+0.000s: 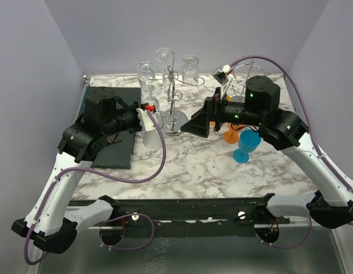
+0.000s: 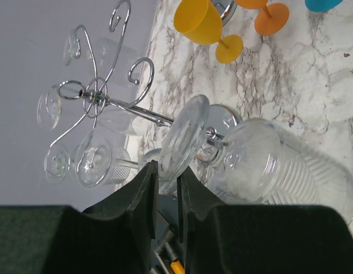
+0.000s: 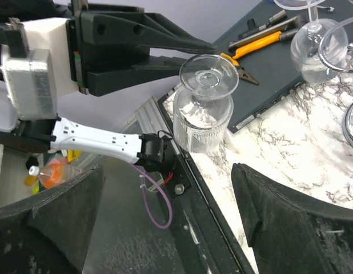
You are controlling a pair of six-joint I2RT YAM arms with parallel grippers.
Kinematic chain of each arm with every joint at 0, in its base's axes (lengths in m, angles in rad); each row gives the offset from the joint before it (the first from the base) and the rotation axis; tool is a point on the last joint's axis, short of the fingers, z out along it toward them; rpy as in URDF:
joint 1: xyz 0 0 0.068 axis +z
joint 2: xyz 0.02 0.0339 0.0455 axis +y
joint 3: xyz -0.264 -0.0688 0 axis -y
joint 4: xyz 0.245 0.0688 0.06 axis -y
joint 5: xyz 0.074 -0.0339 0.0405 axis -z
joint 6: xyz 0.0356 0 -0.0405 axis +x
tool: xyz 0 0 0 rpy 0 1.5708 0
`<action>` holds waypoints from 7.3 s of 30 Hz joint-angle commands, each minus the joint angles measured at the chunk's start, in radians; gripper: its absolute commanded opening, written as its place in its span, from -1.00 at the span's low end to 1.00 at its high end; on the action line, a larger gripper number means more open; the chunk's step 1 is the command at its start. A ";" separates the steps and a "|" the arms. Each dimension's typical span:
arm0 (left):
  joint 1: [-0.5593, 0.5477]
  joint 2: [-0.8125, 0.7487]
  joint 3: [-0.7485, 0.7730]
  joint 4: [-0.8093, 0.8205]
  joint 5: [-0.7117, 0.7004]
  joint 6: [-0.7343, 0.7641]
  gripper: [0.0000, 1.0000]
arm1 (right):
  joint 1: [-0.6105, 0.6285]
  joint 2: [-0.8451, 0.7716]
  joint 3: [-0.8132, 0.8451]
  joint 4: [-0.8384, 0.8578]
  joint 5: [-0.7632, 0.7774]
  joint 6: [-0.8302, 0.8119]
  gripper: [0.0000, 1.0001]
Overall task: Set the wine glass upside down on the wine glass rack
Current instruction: Turn the wine glass upside down at the wine rack.
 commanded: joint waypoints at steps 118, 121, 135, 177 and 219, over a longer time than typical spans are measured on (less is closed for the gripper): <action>-0.002 -0.247 -0.167 0.207 -0.067 -0.145 0.91 | -0.130 0.253 -0.597 1.331 0.163 -0.390 -0.40; -0.001 -0.248 -0.170 0.208 -0.069 -0.143 0.91 | -0.130 0.267 -0.585 1.336 0.156 -0.393 -0.40; -0.002 -0.244 -0.170 0.207 -0.066 -0.147 0.90 | -0.129 0.327 -0.537 1.318 0.110 -0.371 -0.36; -0.002 -0.240 -0.170 0.207 -0.066 -0.156 0.91 | -0.079 0.319 -0.555 1.375 0.051 -0.447 -0.44; -0.003 -0.254 -0.185 0.205 -0.083 -0.170 0.91 | -0.072 0.309 -0.790 1.659 0.222 -0.337 0.95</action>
